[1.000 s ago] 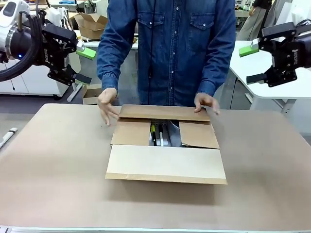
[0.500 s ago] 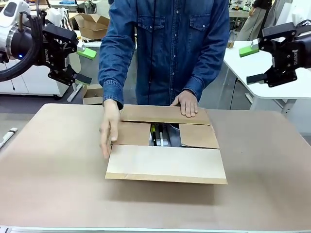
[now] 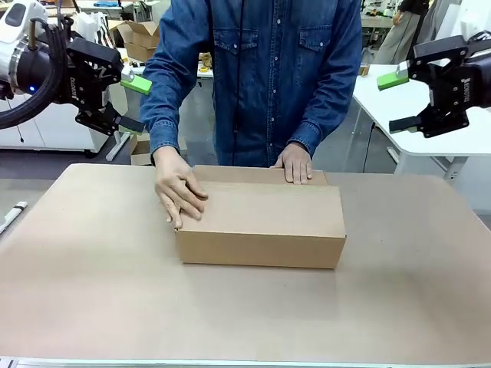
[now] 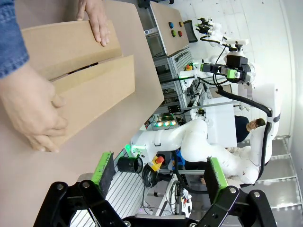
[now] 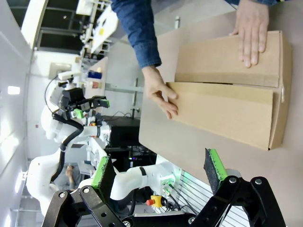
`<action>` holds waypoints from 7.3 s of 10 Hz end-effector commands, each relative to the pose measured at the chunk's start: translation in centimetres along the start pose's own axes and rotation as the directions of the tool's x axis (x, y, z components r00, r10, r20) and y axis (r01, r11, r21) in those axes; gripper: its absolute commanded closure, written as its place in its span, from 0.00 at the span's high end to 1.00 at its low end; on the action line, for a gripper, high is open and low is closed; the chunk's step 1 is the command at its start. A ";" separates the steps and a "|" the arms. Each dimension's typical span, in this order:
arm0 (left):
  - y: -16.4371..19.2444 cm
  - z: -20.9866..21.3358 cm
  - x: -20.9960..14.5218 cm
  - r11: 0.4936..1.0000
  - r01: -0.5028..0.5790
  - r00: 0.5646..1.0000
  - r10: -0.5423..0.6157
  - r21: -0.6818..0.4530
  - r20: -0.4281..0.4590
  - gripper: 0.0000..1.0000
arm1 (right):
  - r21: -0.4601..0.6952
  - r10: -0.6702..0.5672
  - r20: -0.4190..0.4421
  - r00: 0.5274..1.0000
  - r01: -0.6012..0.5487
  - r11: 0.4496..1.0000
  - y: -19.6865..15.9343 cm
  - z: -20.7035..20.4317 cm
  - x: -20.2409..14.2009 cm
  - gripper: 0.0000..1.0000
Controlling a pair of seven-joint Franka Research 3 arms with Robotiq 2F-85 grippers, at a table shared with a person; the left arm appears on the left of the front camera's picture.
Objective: Pack the gift set into the box.
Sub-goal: Press and hold the closed box until the human finishes sealing it.
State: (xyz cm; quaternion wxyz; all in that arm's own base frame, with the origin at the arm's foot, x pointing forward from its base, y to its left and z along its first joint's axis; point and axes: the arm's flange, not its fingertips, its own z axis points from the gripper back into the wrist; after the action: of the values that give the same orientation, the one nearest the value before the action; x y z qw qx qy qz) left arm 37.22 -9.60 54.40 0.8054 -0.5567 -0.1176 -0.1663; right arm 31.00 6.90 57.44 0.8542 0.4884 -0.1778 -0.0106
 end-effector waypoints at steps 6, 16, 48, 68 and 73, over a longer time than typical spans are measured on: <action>-0.3 0.0 -0.1 1.000 -0.010 1.000 0.011 -0.018 0.011 1.00 | 0.021 0.026 0.006 1.000 -0.026 0.999 0.2 -0.3 0.3 1.00; -0.3 0.0 -0.1 1.000 -0.010 1.000 0.011 -0.018 0.011 1.00 | 0.021 0.026 0.006 1.000 -0.026 0.999 0.2 -0.3 0.3 1.00; 3.5 -7.5 0.4 0.759 0.644 0.748 -0.651 -0.097 -0.130 1.00 | -0.001 0.791 -0.076 0.608 -0.793 0.609 -2.8 -7.1 2.1 1.00; 16.2 -20.6 -2.9 0.138 0.973 0.140 -0.990 0.186 0.006 1.00 | 0.416 0.970 0.215 0.111 -0.909 0.012 -16.5 -22.7 1.2 1.00; 18.6 -21.3 -2.8 0.240 0.969 0.236 -0.970 0.058 0.062 1.00 | 0.388 0.982 0.134 0.137 -0.919 0.075 -18.8 -23.5 1.8 1.00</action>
State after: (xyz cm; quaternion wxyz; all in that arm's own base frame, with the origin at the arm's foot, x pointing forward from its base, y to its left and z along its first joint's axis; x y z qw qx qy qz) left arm 41.65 -23.46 30.54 0.5383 -0.3637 -0.4635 -0.6026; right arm 42.10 15.77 31.68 0.5393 0.4144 -0.3862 0.6231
